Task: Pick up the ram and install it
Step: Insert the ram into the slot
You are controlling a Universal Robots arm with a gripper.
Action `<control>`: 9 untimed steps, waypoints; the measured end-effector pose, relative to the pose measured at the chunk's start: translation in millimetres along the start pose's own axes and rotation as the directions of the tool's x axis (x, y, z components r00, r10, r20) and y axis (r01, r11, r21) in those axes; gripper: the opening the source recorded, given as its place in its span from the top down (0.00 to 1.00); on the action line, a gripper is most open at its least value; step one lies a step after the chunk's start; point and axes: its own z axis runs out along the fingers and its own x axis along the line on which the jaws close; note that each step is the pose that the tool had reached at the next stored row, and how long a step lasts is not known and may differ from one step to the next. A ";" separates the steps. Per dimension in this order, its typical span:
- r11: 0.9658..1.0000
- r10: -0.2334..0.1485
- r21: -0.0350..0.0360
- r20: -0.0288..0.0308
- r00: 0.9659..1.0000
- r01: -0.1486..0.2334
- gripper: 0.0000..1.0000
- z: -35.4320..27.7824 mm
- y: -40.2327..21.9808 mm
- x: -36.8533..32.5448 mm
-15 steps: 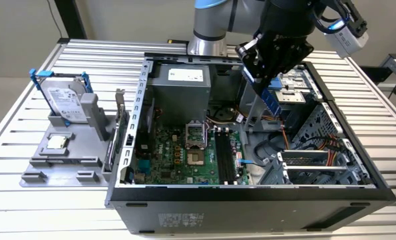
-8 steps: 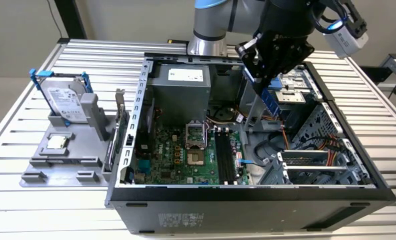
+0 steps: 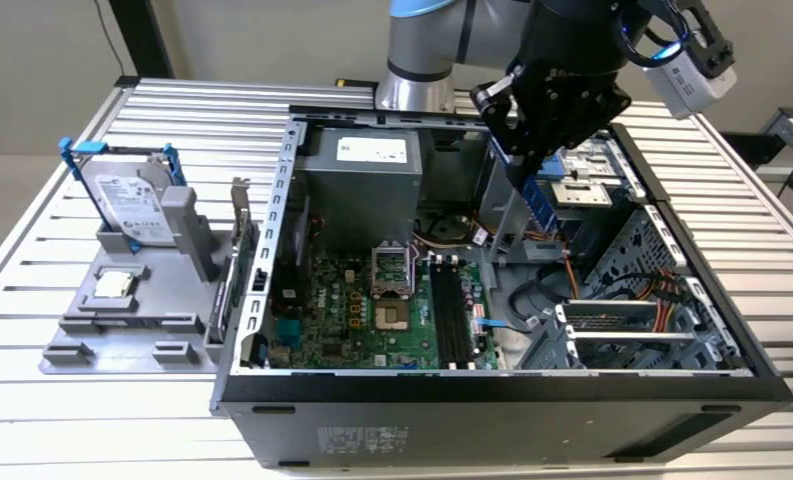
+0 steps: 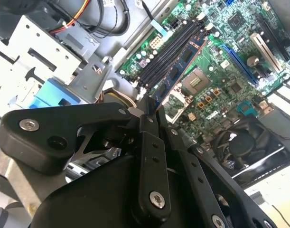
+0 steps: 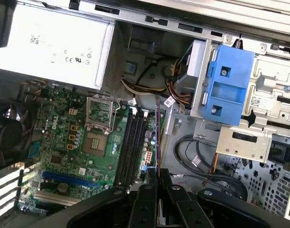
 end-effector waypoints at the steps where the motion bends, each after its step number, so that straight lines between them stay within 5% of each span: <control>1: 1.000 0.005 0.000 0.000 1.000 -0.005 1.00 0.0 0.0 0.0; 9: 0.999 0.048 0.000 0.001 0.999 -0.048 1.00 0.0 0.0 0.0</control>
